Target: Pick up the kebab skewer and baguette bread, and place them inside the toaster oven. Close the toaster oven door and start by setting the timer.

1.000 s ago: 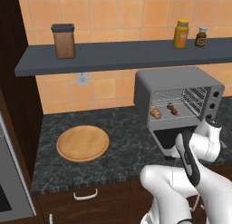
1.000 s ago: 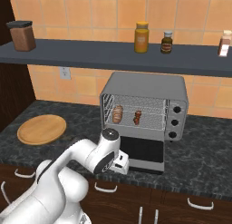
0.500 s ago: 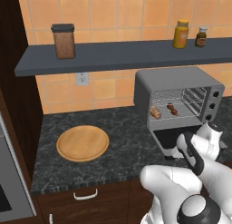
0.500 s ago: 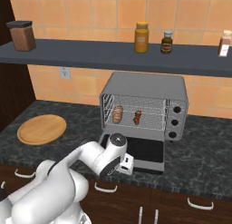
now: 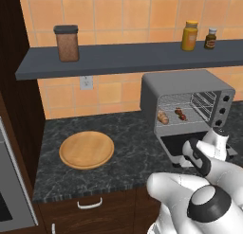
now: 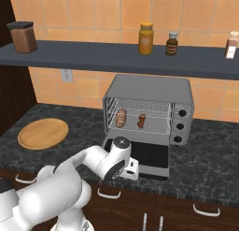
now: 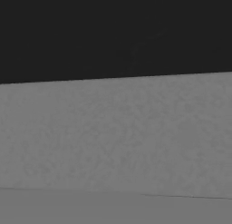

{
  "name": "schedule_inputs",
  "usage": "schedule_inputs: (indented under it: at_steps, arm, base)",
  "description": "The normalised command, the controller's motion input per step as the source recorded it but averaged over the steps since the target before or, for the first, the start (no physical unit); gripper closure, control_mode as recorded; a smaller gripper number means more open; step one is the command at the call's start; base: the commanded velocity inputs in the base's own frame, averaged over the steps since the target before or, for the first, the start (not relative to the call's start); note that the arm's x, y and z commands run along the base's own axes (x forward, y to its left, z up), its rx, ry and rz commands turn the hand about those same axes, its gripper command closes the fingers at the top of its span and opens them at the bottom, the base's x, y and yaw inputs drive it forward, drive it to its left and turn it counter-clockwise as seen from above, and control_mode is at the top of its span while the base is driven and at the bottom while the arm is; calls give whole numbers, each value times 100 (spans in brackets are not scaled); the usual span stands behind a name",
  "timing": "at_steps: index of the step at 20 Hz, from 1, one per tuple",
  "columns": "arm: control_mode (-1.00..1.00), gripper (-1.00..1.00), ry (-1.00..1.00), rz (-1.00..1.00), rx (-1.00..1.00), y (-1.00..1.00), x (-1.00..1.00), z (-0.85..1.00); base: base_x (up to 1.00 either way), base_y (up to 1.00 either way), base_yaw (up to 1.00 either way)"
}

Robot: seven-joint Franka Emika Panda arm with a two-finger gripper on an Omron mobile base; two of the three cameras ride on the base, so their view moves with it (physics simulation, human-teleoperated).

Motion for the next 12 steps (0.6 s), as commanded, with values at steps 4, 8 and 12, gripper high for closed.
schedule_inputs:
  at_steps: [4,8,12]
  arm:
    - [-100,-100,-9,2,-2,32,-5,-40]
    - [-100,-100,-23,0,0,34,-4,-34]
    - [-100,-100,-29,0,0,51,2,-35]
  base:
    - [0,0,0]
    - [0,0,0]
    - [0,0,0]
